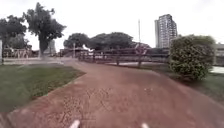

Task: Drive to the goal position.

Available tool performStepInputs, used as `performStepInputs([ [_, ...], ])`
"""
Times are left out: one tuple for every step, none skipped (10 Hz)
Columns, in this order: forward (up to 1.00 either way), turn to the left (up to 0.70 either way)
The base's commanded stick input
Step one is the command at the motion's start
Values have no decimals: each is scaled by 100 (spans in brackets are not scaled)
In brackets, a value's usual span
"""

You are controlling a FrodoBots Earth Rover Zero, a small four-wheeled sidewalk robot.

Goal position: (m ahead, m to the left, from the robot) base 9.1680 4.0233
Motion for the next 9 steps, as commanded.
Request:
performStepInputs([
  [50, 3],
  [50, 3],
  [50, 3],
  [50, 3],
  [50, 3],
  [50, 3],
  [50, 3],
  [50, 3],
  [50, 3],
])
